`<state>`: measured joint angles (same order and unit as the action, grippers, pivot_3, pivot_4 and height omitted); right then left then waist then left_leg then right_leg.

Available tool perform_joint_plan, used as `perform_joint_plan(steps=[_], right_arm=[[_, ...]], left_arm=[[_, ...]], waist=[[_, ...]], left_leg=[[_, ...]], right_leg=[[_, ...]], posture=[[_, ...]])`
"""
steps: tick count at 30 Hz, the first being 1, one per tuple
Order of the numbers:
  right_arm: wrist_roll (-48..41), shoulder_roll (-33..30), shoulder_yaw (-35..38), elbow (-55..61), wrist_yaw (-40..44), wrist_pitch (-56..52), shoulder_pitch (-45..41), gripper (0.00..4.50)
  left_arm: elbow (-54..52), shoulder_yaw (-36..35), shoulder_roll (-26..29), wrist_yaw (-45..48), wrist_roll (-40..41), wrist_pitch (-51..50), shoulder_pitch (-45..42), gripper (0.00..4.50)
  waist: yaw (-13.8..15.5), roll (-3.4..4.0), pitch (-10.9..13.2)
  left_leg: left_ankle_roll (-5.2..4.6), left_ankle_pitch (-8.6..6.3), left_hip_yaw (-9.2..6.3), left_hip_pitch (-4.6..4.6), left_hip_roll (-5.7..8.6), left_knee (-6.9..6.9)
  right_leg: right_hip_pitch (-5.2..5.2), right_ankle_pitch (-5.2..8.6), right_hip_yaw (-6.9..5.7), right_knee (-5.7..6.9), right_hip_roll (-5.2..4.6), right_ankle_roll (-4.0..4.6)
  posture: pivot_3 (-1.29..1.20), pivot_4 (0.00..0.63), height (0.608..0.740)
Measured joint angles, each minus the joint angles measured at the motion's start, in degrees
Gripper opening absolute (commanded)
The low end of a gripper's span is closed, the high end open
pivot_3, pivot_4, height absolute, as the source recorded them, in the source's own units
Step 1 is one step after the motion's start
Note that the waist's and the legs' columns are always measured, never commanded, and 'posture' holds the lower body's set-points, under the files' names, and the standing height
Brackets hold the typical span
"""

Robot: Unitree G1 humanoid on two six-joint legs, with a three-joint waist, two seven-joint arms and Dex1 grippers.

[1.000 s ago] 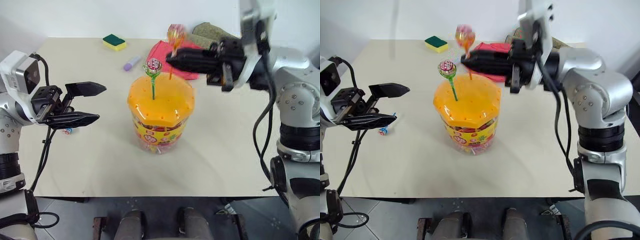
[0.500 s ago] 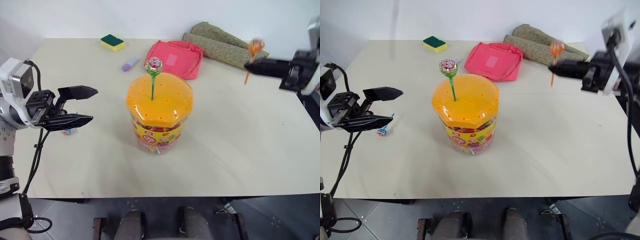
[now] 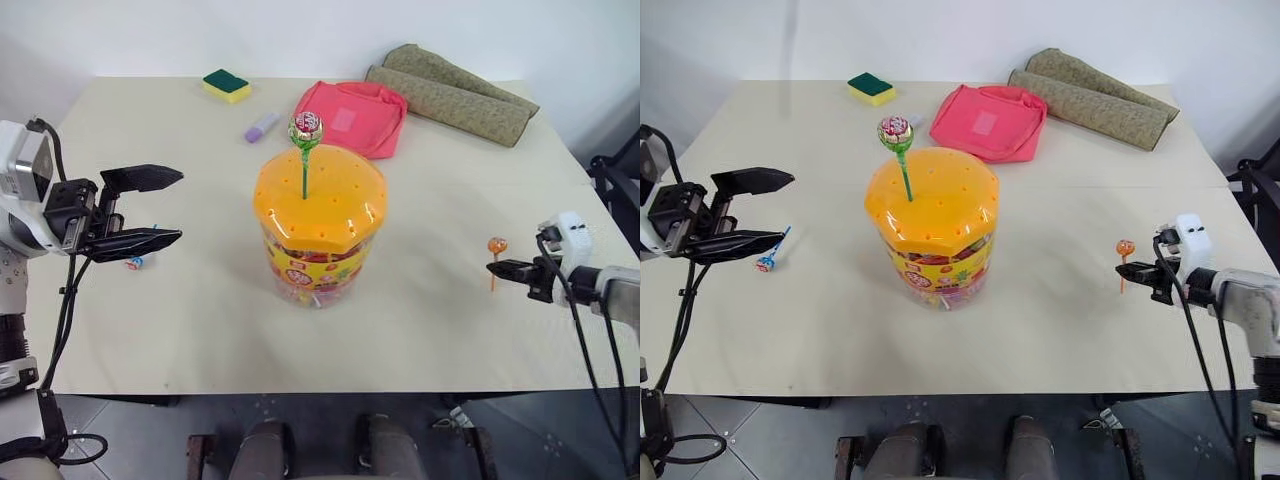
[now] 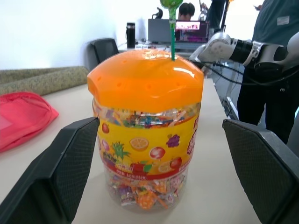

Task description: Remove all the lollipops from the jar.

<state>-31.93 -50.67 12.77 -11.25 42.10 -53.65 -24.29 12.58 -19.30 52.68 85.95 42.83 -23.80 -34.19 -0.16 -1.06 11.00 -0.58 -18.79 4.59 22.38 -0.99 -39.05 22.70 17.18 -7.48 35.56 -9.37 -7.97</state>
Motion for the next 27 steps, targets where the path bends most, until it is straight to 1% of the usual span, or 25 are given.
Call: perform_joint_plan(steps=[1, 3, 7, 10, 12, 13, 16, 19, 22, 25, 27], right_arm=[[0.9, 0.2, -0.2, -1.4, 0.1, 1.3, -0.1, 0.67], [2.0, 0.3, -0.5, -3.3, 0.4, 2.5, 0.1, 1.26], [2.2, 0.4, -0.5, -2.7, 1.3, 3.2, 0.4, 2.66], [1.0, -0.2, 1.6, 2.2, 1.9, 1.7, 3.1, 3.72], [-0.3, -1.9, 4.1, 7.1, 2.5, 0.3, 5.2, 4.36], [-1.5, -3.2, 5.6, 10.4, 3.3, -0.7, 6.1, 4.48], [-7.2, -6.5, 9.6, 21.2, 5.7, -4.7, 6.0, 4.48], [-13.8, -6.9, 10.9, 27.7, 6.4, -7.9, 1.0, 4.48], [-17.6, -6.5, 8.5, 30.1, 6.7, -8.6, -7.6, 4.48], [-17.0, -5.2, 2.1, 29.7, 7.0, -6.5, -17.6, 4.48], [-16.4, -2.3, -2.8, 27.7, 8.8, -5.0, -24.4, 4.48]], left_arm=[[-0.4, 0.0, 0.0, 0.0, 0.0, -0.1, 0.5, 4.50], [-0.6, -0.1, 0.0, 0.0, 0.1, -0.5, 1.4, 4.50], [-1.0, -0.5, 0.0, 0.0, 0.2, -0.7, 1.7, 4.50], [-1.8, -1.2, 0.0, 0.0, 0.6, -1.2, 2.5, 4.50], [-2.7, -1.4, 0.0, 0.0, 0.8, -1.7, 3.2, 4.50], [-2.8, -1.7, 0.0, 0.0, 0.8, -1.9, 3.4, 4.50], [-2.8, -2.2, 0.0, 0.0, 0.9, -2.2, 3.3, 4.50], [-2.6, -1.8, -0.1, 0.0, 0.9, -2.4, 2.4, 4.50], [-2.4, -1.1, -0.3, 0.0, 0.9, -2.4, 0.2, 4.50], [-0.6, 0.2, -0.5, 0.0, 0.9, -2.3, -1.7, 4.50], [1.2, 1.4, -1.0, 0.0, 0.6, -1.9, -3.0, 4.50]], waist=[[0.0, 0.00, 0.0], [0.0, 0.01, 0.0], [0.1, 0.01, 0.0], [0.1, 0.04, 0.0], [0.2, 0.08, 0.1], [0.2, 0.13, 0.1], [0.2, 0.15, 0.1], [0.0, 0.12, 0.1], [0.0, 0.14, 0.1], [0.0, 0.14, 0.1], [-0.1, 0.14, 0.1]], left_leg=[[0.00, 0.00, -0.01, 0.00, -0.01, 0.00], [0.00, 0.00, -0.02, 0.01, -0.01, 0.00], [0.00, 0.00, -0.04, 0.00, -0.01, -0.02], [0.00, 0.00, -0.04, 0.01, 0.00, -0.01], [0.00, 0.00, -0.05, 0.02, 0.00, -0.01], [0.00, 0.00, -0.05, 0.01, -0.01, -0.01], [0.00, 0.00, -0.07, -0.04, -0.04, -0.01], [0.01, 0.00, -0.08, -0.08, -0.06, -0.02], [0.01, 0.00, -0.07, -0.07, -0.04, -0.02], [0.01, 0.00, -0.05, -0.06, -0.03, -0.01], [0.01, 0.00, -0.03, -0.02, -0.02, -0.02]], right_leg=[[0.00, 0.00, -0.02, -0.01, 0.00, 0.00], [0.00, 0.00, -0.03, -0.01, 0.00, 0.00], [-0.02, 0.00, -0.03, 0.00, 0.00, 0.00], [-0.02, 0.00, -0.03, 0.00, 0.00, 0.00], [-0.02, 0.00, -0.04, 0.00, 0.00, 0.00], [-0.02, 0.00, -0.03, 0.00, 0.00, 0.00], [-0.05, 0.00, -0.04, 0.02, 0.02, 0.00], [-0.09, 0.00, -0.02, 0.03, 0.04, 0.00], [-0.07, 0.00, 0.00, 0.03, 0.02, 0.00], [-0.05, 0.00, 0.01, 0.02, 0.03, 0.00], [0.00, 0.00, 0.02, 0.04, 0.03, 0.00]], posture=[[0.00, 0.150, 0.740], [0.00, 0.150, 0.740], [0.00, 0.150, 0.740], [0.00, 0.150, 0.740], [0.00, 0.150, 0.740], [0.00, 0.150, 0.740], [0.00, 0.150, 0.740], [0.00, 0.150, 0.740], [0.00, 0.150, 0.740], [0.00, 0.150, 0.740], [0.00, 0.150, 0.740]])
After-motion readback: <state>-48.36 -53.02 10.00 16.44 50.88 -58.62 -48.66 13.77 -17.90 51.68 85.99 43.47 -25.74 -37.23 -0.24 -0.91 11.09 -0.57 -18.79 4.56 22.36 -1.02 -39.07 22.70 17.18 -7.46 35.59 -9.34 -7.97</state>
